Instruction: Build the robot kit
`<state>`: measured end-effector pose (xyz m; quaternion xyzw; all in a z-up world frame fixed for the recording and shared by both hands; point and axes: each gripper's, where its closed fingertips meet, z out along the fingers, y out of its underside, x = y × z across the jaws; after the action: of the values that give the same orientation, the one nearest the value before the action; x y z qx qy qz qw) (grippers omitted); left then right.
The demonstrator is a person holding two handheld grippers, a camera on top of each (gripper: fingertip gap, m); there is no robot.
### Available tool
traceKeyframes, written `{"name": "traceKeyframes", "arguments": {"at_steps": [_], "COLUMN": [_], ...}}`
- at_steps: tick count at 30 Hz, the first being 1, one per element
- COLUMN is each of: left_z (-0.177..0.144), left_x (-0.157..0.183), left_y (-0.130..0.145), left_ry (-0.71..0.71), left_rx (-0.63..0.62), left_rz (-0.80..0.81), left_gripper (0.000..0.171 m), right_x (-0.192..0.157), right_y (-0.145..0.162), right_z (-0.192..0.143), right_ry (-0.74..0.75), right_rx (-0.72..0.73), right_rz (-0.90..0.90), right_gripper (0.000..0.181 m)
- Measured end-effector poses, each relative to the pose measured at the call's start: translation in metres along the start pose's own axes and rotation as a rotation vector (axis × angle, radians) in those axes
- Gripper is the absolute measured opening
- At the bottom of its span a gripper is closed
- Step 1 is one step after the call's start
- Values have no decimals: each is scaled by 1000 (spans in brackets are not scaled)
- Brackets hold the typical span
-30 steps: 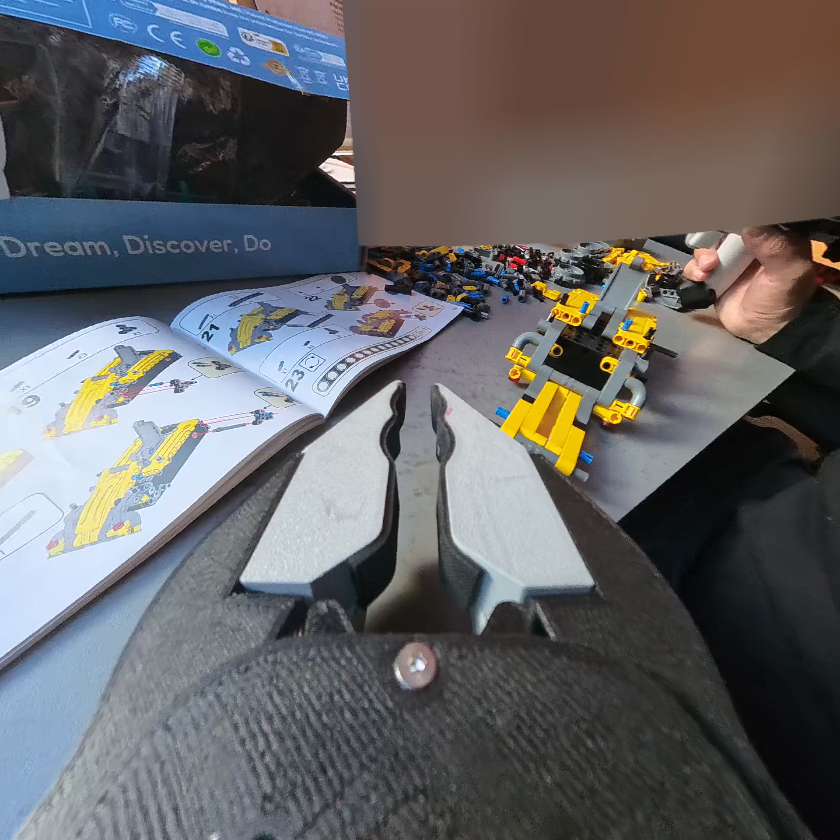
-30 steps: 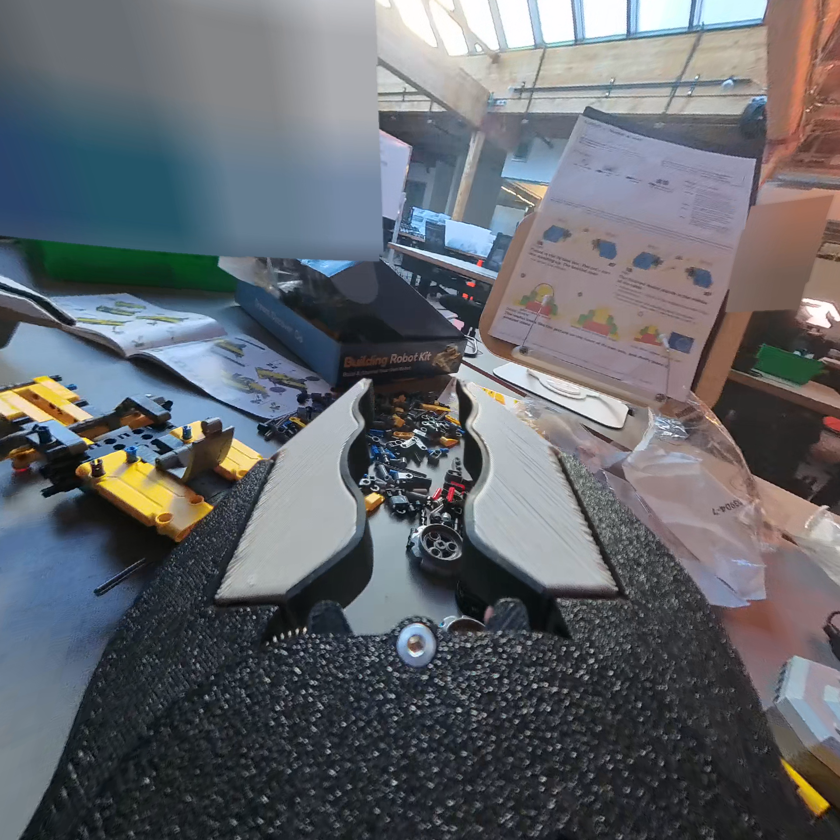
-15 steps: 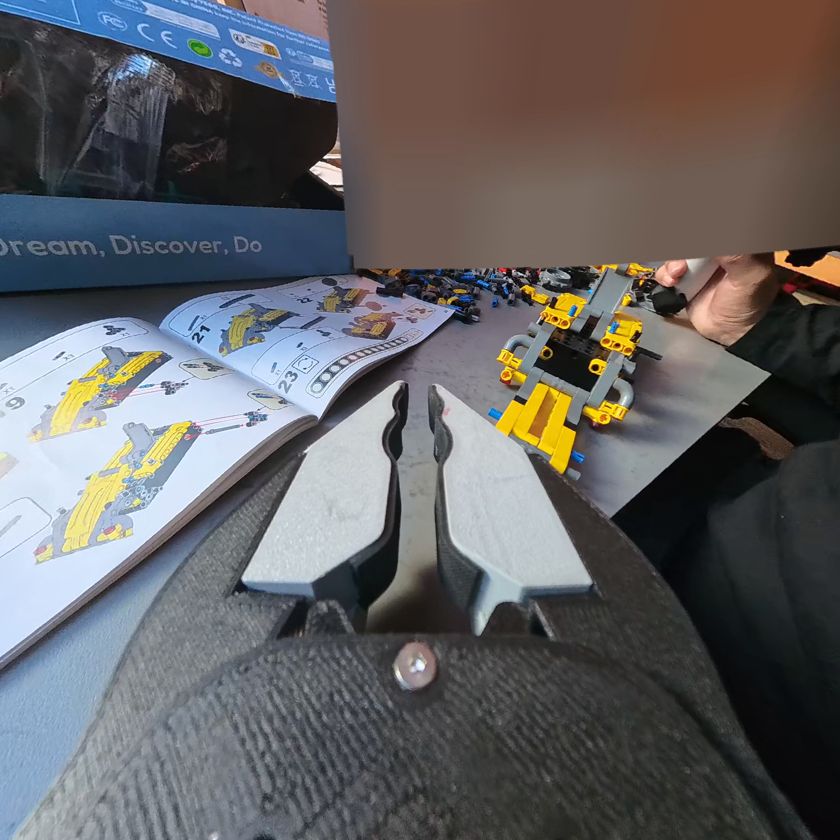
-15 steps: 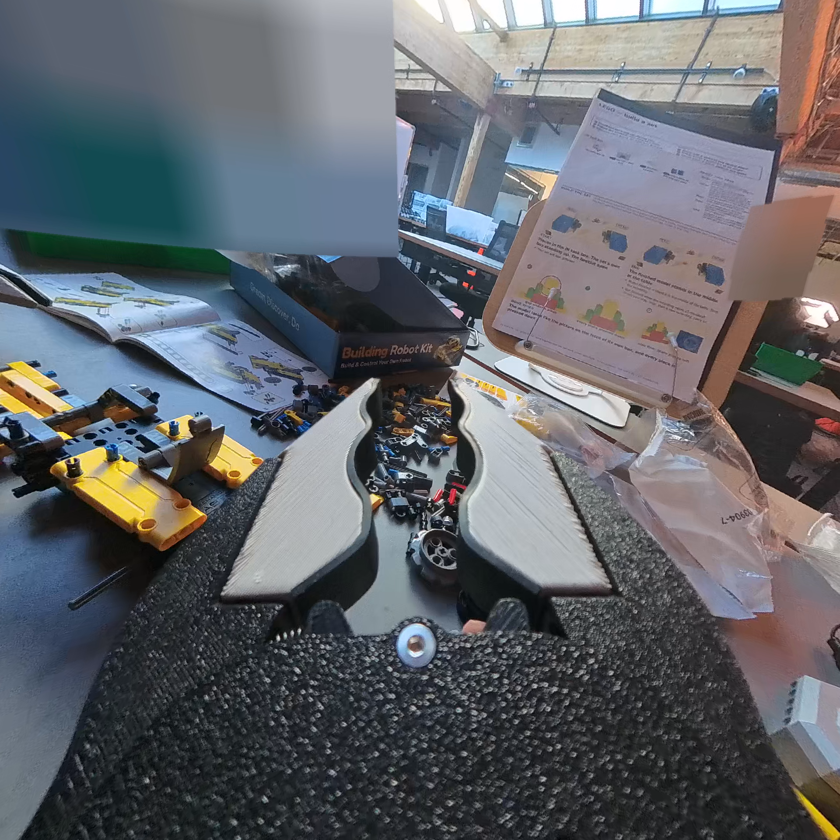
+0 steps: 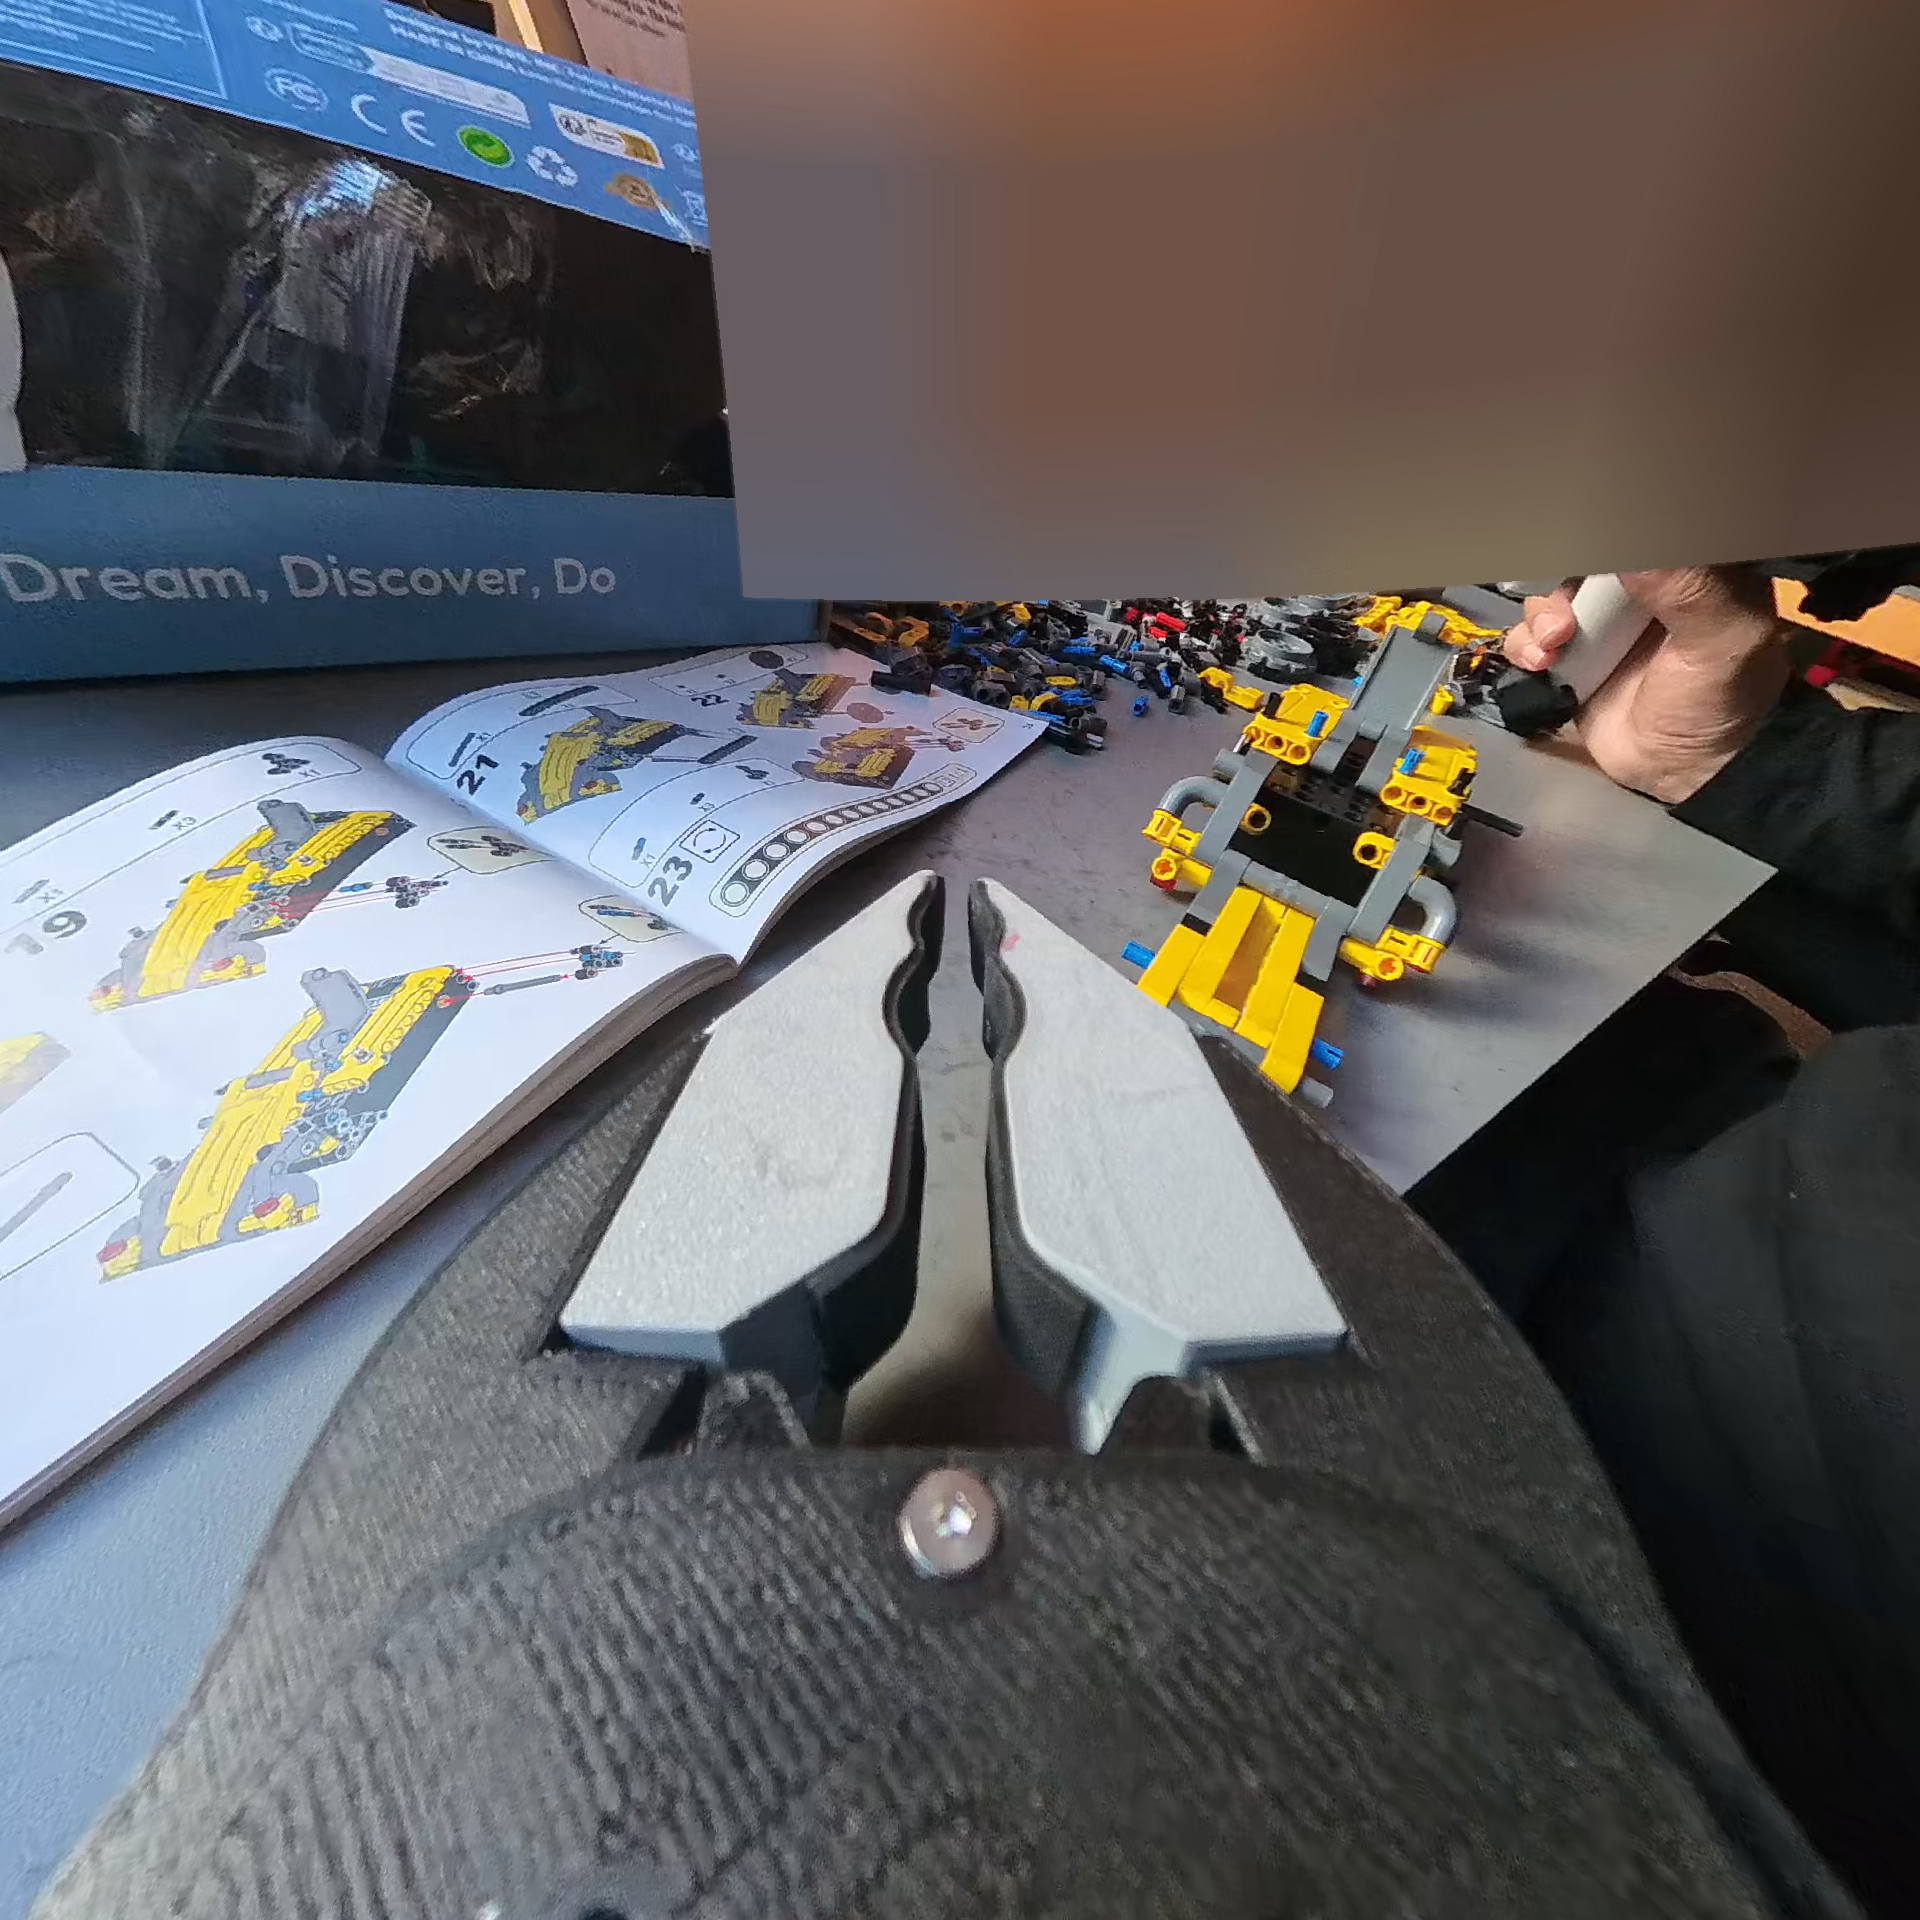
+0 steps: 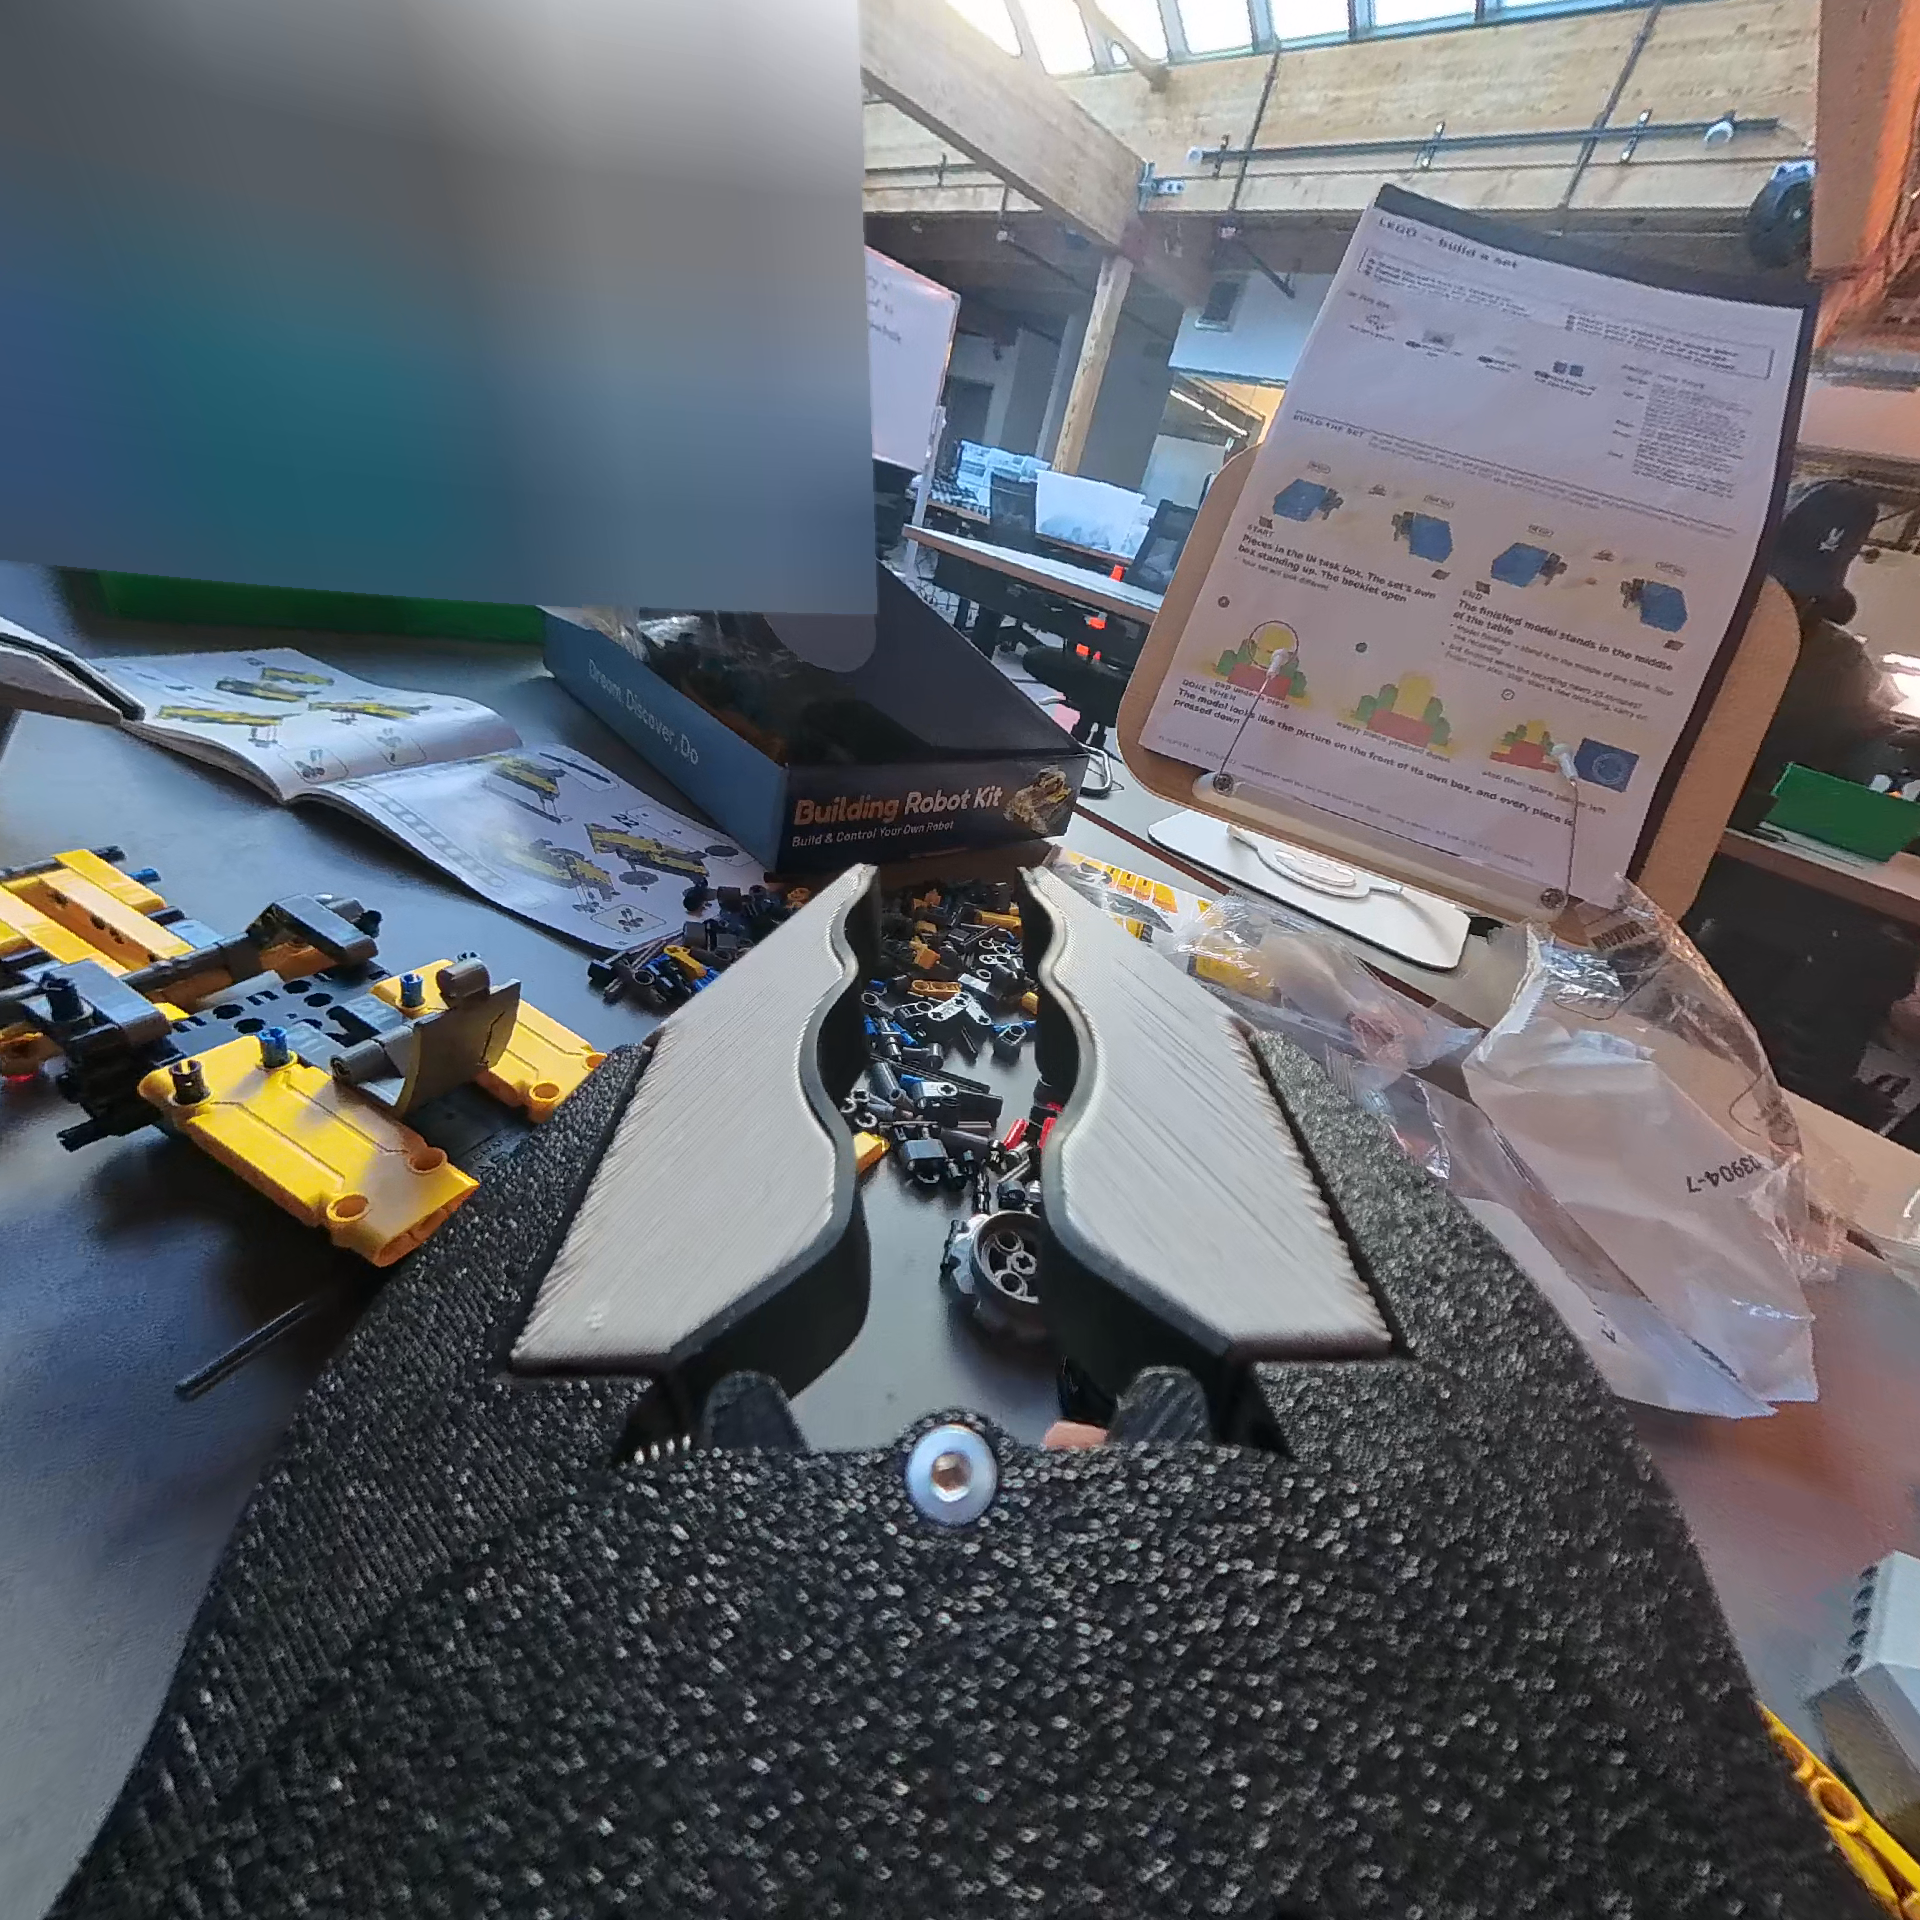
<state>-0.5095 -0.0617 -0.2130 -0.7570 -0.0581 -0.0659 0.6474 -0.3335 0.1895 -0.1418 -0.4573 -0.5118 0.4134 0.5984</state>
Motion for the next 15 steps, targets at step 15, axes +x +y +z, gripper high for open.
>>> {"name": "traceKeyframes", "arguments": {"at_steps": [15], "left_z": [0], "left_x": [2], "left_y": [0], "left_ry": [25], "left_rx": [-4], "left_rz": [-9], "left_gripper": [1], "right_x": [4], "right_y": [8], "right_z": [3], "right_ry": [20], "right_rx": [-44], "right_rz": [-5], "right_gripper": [21]}}
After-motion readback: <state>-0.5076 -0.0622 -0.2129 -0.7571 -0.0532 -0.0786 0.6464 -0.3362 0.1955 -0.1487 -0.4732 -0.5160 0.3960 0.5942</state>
